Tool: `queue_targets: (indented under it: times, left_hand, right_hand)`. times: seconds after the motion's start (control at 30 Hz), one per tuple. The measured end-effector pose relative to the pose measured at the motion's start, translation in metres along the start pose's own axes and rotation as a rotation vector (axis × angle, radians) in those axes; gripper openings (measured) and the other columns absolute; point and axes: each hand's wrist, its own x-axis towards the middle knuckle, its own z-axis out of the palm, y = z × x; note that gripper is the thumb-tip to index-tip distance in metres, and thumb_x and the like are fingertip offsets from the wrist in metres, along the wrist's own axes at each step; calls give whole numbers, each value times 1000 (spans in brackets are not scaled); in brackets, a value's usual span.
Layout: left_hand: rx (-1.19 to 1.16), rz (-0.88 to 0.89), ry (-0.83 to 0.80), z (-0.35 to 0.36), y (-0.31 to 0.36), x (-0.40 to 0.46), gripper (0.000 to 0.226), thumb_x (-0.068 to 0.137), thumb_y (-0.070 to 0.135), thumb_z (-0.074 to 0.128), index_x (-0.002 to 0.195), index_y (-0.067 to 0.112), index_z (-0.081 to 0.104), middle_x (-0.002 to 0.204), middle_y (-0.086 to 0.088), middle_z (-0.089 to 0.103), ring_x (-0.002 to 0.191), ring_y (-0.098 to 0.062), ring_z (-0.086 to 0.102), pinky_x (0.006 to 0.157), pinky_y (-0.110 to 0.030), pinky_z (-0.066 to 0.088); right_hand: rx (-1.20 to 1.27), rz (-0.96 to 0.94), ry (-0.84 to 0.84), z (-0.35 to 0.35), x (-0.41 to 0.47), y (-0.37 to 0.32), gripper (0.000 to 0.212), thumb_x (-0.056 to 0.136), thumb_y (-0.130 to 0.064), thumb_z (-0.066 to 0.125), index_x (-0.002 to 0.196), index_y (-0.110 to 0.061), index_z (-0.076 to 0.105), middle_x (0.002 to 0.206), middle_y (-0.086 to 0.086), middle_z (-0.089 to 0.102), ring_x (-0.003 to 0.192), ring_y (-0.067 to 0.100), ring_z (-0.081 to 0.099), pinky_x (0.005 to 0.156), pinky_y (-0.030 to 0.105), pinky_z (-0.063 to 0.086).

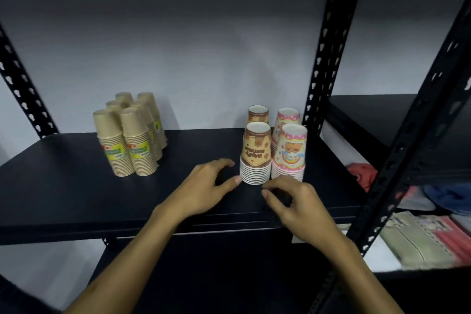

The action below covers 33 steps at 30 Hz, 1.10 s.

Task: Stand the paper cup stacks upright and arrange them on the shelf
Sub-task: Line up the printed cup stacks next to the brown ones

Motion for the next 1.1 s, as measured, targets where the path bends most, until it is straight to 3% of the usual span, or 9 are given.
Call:
queue_targets:
  times: [0.1,0.2,0.37,0.57,0.7,0.77,0.83,0.93,1.1]
  left_hand:
    - [26,70,101,-16,27,14,68,91,62,56,148,29,39,151,5,49,135,-13,48,107,-39,46]
    - [37,172,165,-33,50,32,65,92,54,62,148,30,38,149,4,50,134,-14,48,102,-32,43]
    - [51,259,66,-47,79,64,49,94,38,67,139,25,56,137,0,61,123,-20,58,92,-27,47]
    - [84,250,11,-55,71,73,39,91,36,71,127,24,66,130,-2,67,113,-20,64,86,-25,49]
    - [135,221,-16,-71,56,70,42,88,40,74,128,31,66,129,4,68,113,-18,63,92,-30,51]
    - [182,193,-37,-82,46,69,42,87,40,75,127,33,65,127,6,69,113,-18,63,95,-34,52]
    - [250,155,-57,-94,37,68,48,86,42,75,131,33,63,129,5,67,117,-19,60,98,-38,51]
    - [369,120,-93,-113,24,68,52,85,44,75,134,32,62,130,4,66,120,-21,57,99,-41,50]
    - [523,74,-142,-141,8,75,50,82,44,77,129,31,63,125,4,67,118,-20,55,97,-42,50]
  right_hand:
    - [-6,5,264,-27,8,-4,10,86,-7,71,79,-14,68,78,-8,66,72,7,60,66,20,46]
    - [-82,5,415,-50,30,-3,7,87,-12,71,86,-13,63,84,-2,58,77,16,56,69,29,47]
    - [-73,129,282,-62,66,7,45,87,-31,73,129,-19,60,120,3,57,109,16,57,90,30,48]
    - [-11,160,220,-53,73,5,41,85,-32,76,122,-16,67,119,4,68,103,18,67,86,32,56]
    - [39,130,173,-45,78,-8,44,84,-28,78,124,-18,65,114,-9,65,99,8,64,70,1,47]
    - [31,101,141,-38,84,-16,43,85,-26,78,125,-18,65,110,-14,61,97,4,60,67,-4,42]
    - [12,61,97,-28,93,-22,44,84,-28,78,125,-19,64,112,-11,65,100,6,62,77,5,48]
    - [-26,33,26,-12,112,-28,47,84,-30,77,127,-18,62,120,1,67,104,18,65,91,37,55]
    - [-92,1,-87,12,145,-40,52,87,-32,73,133,-14,58,130,8,61,116,24,61,98,36,49]
